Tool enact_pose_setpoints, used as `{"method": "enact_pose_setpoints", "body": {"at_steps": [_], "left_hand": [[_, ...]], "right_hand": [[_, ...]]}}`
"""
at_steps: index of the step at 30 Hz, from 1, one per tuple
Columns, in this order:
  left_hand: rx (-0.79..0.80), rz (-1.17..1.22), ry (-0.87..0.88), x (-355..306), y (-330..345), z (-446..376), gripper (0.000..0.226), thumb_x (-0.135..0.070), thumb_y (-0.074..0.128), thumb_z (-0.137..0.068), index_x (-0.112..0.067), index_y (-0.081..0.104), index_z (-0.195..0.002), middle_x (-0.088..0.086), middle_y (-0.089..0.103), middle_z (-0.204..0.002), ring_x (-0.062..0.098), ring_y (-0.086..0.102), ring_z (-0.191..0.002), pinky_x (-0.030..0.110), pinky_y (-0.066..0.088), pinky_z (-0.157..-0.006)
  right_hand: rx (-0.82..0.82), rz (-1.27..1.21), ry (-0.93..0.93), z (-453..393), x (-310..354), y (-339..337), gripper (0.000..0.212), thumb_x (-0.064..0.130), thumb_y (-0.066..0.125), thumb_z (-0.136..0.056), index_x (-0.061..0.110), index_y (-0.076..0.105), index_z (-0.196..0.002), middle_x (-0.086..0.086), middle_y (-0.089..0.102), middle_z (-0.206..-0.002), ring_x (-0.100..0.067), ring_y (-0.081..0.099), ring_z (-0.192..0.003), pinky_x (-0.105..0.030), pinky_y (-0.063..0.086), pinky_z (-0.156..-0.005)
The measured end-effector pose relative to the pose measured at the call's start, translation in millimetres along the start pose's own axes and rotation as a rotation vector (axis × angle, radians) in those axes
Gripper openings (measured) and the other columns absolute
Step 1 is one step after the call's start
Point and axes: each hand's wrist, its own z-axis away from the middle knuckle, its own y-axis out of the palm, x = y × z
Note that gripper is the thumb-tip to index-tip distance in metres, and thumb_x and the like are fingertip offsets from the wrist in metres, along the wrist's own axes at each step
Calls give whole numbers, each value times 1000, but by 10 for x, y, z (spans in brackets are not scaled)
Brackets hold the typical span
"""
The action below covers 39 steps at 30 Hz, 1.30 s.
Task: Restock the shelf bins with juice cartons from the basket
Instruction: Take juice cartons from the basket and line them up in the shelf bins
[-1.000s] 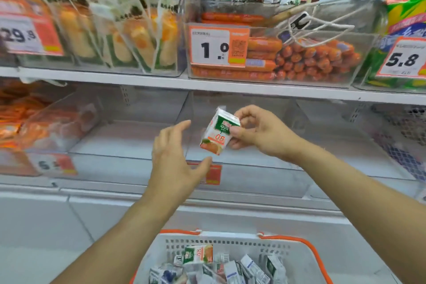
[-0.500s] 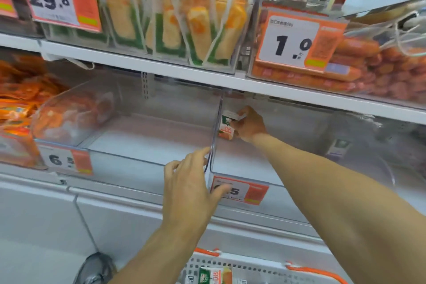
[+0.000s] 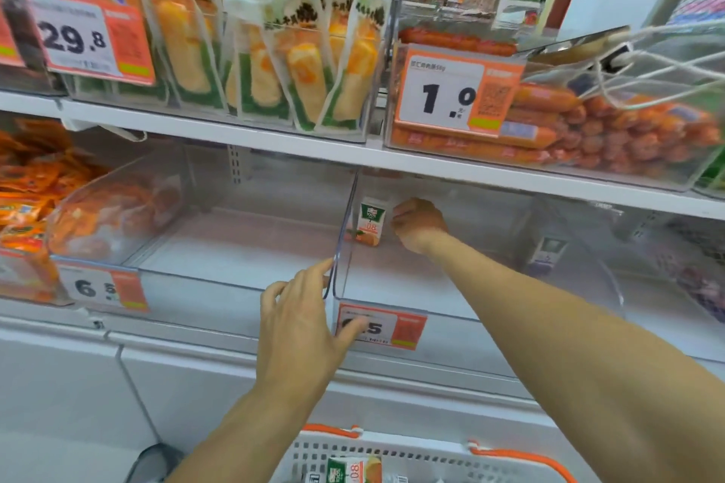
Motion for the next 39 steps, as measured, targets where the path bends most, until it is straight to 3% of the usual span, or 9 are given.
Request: {"method": "enact_pose_setpoints", "body": {"at_steps": [3,8,12,14,17,20,27,34,39], "left_hand": [[49,22,-19,-62,-80,-2,81,-50,83,-69,-23,45,-136,-6,57,-120,18,50,-116,32,25,-109],[-247,433,196,-551,-203,197,32,-16,71,-85,-16,54,-112,-2,53,-95,13,49,-86,21,42,-80],[473,357,145,-606,160,538,9,-23,65,-90,-25,58,-94,-11,58,-70,7,55,-61,28,47,-60],[835,228,0,-412,417,712,17,-28,70,-89,-21,62,-102,-7,65,-82,15,61,-70,27,48,-60],[1105,134,-267,-132,702,952,41,-31,79,-82,-12,62,-114,6,68,-102,20,65,-89,31,54,-77],[1120,40,-347,69,899,1304,49,-29,81,-79,-12,58,-119,5,61,-109,21,60,-98,30,49,-84],[1263,-326,-41,190,1044,1674,67,-36,87,-70,-15,56,-126,3,52,-125,23,54,-115,36,46,-101],[1188,-397,158,360,1044,1812,60,-35,82,-76,-21,58,-128,7,46,-122,26,48,-116,40,44,-101],[1005,-187,-118,365,991,1970,35,-47,71,-85,-14,66,-94,0,59,-86,21,61,-87,27,46,-72]], "right_hand": [[13,-165,-111,565,79,-345,15,9,65,-87,24,65,-84,-7,73,-90,-22,73,-80,-45,59,-81],[275,-261,-300,1911,-4,-859,3,3,66,-92,4,65,-94,-12,70,-74,-21,69,-65,-34,57,-60],[489,-142,-132,2421,-527,-856,5,6,66,-92,4,66,-97,-10,72,-75,-19,70,-69,-35,58,-66],[573,-79,-7,2494,-838,-703,5,8,66,-92,7,67,-97,-6,72,-78,-17,71,-71,-37,58,-69],[648,32,157,2469,-1251,-393,9,11,65,-92,8,67,-100,-6,71,-88,-16,70,-74,-41,59,-75],[720,124,266,2481,-1615,-37,17,17,69,-90,10,65,-106,-9,72,-101,-22,70,-82,-45,61,-79],[890,503,180,2610,-1847,653,92,57,73,-80,16,26,-147,-9,53,-135,-27,58,-107,-39,49,-88],[716,533,195,2541,-1813,789,72,47,75,-82,6,45,-133,-11,60,-126,-26,59,-109,-32,49,-84],[690,384,307,2502,-1755,561,53,22,81,-79,-1,59,-121,-10,62,-116,-22,63,-74,-34,57,-74]]}}
